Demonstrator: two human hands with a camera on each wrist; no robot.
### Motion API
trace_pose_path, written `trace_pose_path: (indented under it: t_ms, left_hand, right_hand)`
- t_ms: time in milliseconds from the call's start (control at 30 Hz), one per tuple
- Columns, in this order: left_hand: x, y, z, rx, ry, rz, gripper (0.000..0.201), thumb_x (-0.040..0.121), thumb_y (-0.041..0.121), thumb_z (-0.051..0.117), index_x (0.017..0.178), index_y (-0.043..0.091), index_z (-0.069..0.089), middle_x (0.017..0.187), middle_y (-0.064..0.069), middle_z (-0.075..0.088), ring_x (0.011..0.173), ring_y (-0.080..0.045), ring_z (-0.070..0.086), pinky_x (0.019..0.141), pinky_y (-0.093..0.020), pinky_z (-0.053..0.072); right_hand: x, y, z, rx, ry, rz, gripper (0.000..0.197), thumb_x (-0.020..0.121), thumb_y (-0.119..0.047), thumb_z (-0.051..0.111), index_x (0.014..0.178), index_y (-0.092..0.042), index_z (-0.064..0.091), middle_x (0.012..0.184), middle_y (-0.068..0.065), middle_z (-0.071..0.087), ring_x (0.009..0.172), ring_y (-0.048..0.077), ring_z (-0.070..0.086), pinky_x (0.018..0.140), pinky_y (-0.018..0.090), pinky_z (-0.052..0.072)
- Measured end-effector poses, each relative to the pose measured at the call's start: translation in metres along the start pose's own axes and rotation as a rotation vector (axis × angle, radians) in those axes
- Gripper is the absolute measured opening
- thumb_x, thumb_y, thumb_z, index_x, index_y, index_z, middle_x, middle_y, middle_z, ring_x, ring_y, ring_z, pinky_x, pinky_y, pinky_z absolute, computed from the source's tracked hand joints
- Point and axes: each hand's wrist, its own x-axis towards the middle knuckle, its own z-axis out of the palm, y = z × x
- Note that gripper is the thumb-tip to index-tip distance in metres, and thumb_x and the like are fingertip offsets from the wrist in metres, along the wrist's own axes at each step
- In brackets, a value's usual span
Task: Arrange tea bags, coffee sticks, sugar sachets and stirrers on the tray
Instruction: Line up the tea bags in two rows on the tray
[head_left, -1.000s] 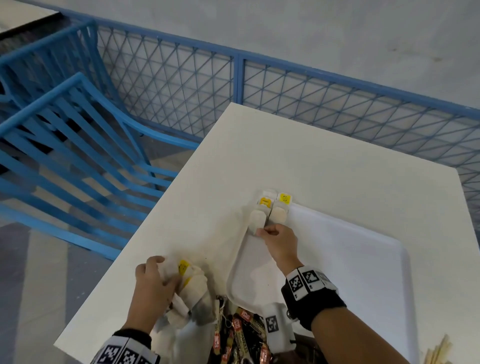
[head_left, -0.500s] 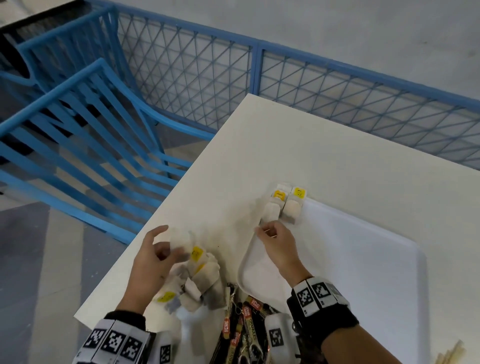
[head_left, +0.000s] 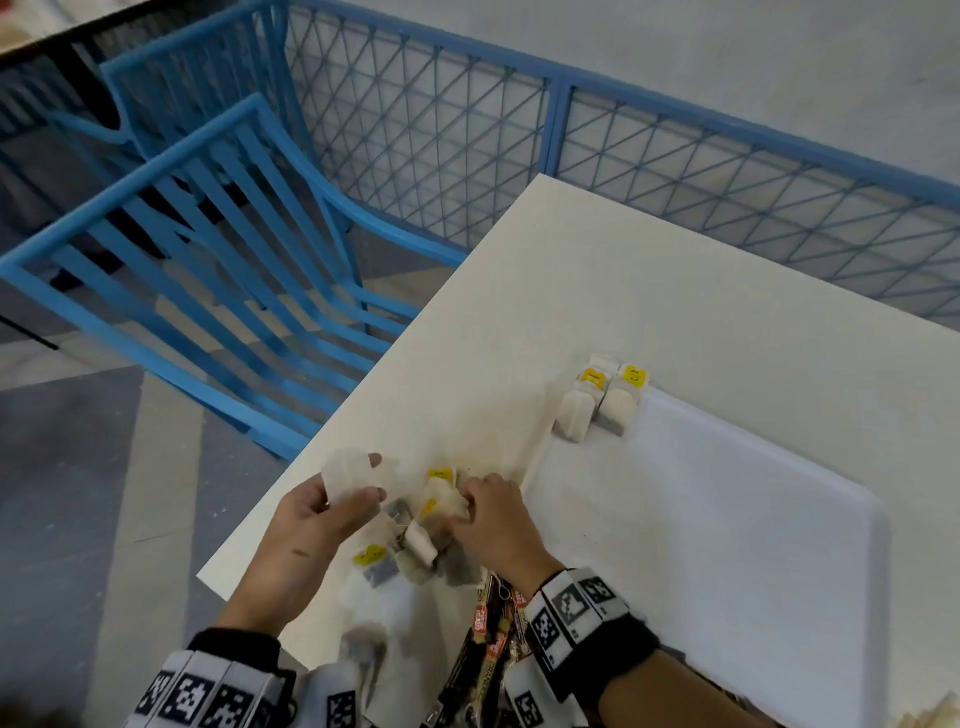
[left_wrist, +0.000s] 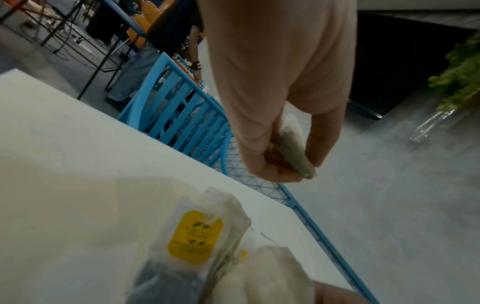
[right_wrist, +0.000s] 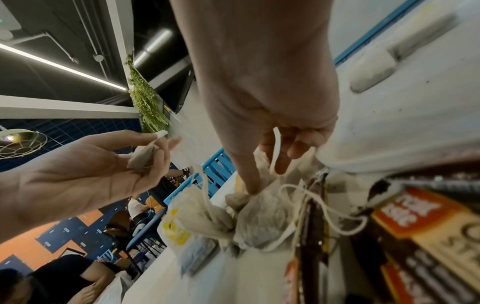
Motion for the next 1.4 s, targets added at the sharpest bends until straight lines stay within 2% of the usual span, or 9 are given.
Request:
trace_pose_path:
  t_ms: [233,400,567,733,933,1067,1233,1333,1400]
  left_hand:
    - [-0.002,0.001,0.014,0.170,-0.019,0.031,0.021,0.094,0.021,0.053,0.108,0.017,0.068,0.105,-0.004,0.070,0.100,-0.014,0.064,0.091,-0.028,0.048]
    - [-0.005,0.017,0.041,0.261,-0.174,0.028,0.036,0.097,0.033,0.037,0.113,0.015,0.064,0.105,-0.006,0.070,0.101,-0.014,0.065,0.086,-0.020,0.050]
    - [-0.003,0.014,0.048,0.191,-0.330,-0.060,0.065,0.068,0.064,0.067,0.112,0.017,0.060,0.094,-0.004,0.071,0.090,-0.016,0.068,0.077,-0.025,0.055]
    - [-0.004,0.018,0.043,0.180,-0.213,-0.029,0.029,0.080,0.028,0.062,0.096,0.005,0.065,0.076,-0.006,0.068,0.071,-0.018,0.063,0.066,-0.026,0.053]
    - [-0.004,0.020,0.025,0.069,-0.088,0.004,0.022,0.087,0.018,0.057,0.104,0.008,0.067,0.099,-0.012,0.073,0.092,-0.025,0.070,0.079,-0.027,0.057]
    - [-0.007,0.020,0.023,0.019,-0.046,0.045,0.013,0.086,0.017,0.062,0.097,0.017,0.070,0.097,-0.009,0.074,0.091,-0.022,0.071,0.075,-0.022,0.057]
    - [-0.010,0.020,0.020,-0.001,-0.038,0.046,0.018,0.078,0.024,0.071,0.094,0.016,0.071,0.095,-0.011,0.074,0.091,-0.023,0.071,0.074,-0.021,0.056]
    - [-0.012,0.020,0.015,-0.019,-0.057,0.040,0.021,0.076,0.032,0.069,0.088,0.015,0.075,0.094,-0.013,0.074,0.091,-0.022,0.071,0.074,-0.021,0.056]
    - [-0.012,0.017,0.012,0.010,-0.069,0.038,0.028,0.073,0.038,0.073,0.091,0.016,0.075,0.094,-0.012,0.074,0.091,-0.021,0.071,0.074,-0.022,0.056]
  right_hand:
    - [-0.019,-0.005,-0.027,0.365,-0.021,-0.110,0.011,0.086,-0.022,0.062,0.090,-0.017,0.052,0.080,-0.003,0.056,0.066,0.006,0.048,0.056,0.008,0.037]
    - [-0.029,-0.012,-0.057,0.562,-0.042,-0.182,0.016,0.083,-0.019,0.068,0.081,-0.024,0.053,0.075,-0.008,0.062,0.064,0.002,0.050,0.062,0.011,0.039]
    - [-0.031,-0.020,-0.065,0.674,0.053,-0.195,0.013,0.078,-0.017,0.074,0.080,-0.017,0.061,0.070,-0.009,0.061,0.062,0.001,0.051,0.062,0.012,0.041]
    - [-0.036,-0.018,-0.057,0.699,0.139,-0.157,0.014,0.086,-0.030,0.066,0.084,-0.019,0.058,0.075,-0.005,0.060,0.064,0.002,0.051,0.065,0.014,0.043]
    - [-0.041,-0.008,-0.018,0.038,-0.020,-0.130,0.070,0.068,-0.064,0.067,0.119,-0.022,0.044,0.124,-0.002,0.045,0.116,0.016,0.036,0.097,0.034,0.033]
    - [-0.040,-0.011,0.012,-0.305,-0.042,-0.219,0.081,0.061,-0.073,0.063,0.119,-0.020,0.041,0.133,0.004,0.038,0.119,0.028,0.033,0.095,0.044,0.028]
    - [-0.041,-0.024,0.018,-0.419,0.068,-0.201,0.039,0.058,-0.051,0.074,0.081,-0.024,0.059,0.097,-0.001,0.061,0.079,0.018,0.059,0.066,0.032,0.048]
    - [-0.039,-0.019,0.011,-0.205,0.067,-0.277,0.021,0.089,-0.023,0.055,0.106,-0.011,0.060,0.131,0.004,0.049,0.105,0.027,0.052,0.088,0.038,0.039]
    - [-0.040,-0.015,0.003,-0.031,0.073,-0.277,0.027,0.093,-0.016,0.049,0.118,-0.008,0.056,0.127,0.007,0.050,0.106,0.025,0.052,0.091,0.034,0.039]
